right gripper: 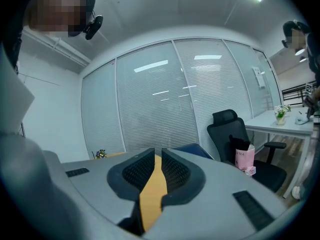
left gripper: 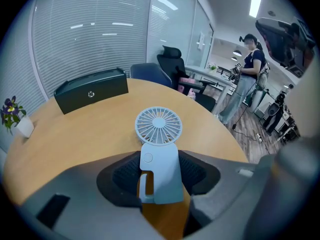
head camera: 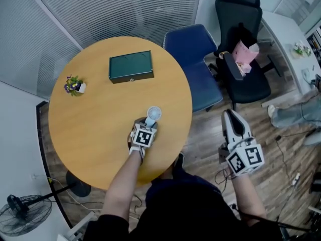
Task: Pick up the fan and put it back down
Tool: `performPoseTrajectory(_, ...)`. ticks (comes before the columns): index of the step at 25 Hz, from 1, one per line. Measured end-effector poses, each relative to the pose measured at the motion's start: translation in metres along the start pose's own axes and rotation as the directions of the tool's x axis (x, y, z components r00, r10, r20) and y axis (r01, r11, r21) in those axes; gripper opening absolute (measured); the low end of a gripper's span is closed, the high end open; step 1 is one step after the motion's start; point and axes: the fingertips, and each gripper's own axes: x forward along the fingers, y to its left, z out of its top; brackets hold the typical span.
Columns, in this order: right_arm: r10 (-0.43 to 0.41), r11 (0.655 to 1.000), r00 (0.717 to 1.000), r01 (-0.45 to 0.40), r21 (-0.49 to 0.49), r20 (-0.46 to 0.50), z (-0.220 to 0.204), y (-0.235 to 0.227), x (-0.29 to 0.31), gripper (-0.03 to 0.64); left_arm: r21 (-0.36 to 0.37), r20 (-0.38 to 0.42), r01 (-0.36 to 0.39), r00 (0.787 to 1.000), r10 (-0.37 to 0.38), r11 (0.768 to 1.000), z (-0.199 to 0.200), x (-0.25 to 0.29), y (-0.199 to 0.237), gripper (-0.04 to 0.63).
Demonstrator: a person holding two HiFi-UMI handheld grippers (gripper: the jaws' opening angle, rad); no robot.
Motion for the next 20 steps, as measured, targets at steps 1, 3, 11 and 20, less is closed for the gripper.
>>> performPoseTrajectory(1,0.002,1.000,1.000,-0.002,0.001,0.002,0.000,0.000,0.001,0.049,0.004,-0.004,0.000,1.000,0.000,1.000,-0.001,0.001,0.000,0.213)
performPoseTrajectory(3,0.007,1.000,1.000,-0.007,0.003,0.006,0.000,0.002,0.000,0.049,0.010,-0.016,-0.004,1.000,0.004,1.000,-0.003,0.001,-0.001,0.213)
performPoseTrajectory(11,0.010,1.000,1.000,-0.010,0.012,0.010,-0.003,0.007,-0.009,0.049,0.019,-0.032,-0.009,0.999,0.010,1.000,-0.009,0.002,-0.002,0.215)
performPoseTrajectory(20,0.010,1.000,0.999,-0.011,0.020,0.032,0.005,0.016,-0.018,0.049,-0.043,0.013,-0.046,0.999,0.046,0.998,-0.007,-0.026,-0.002,0.261)
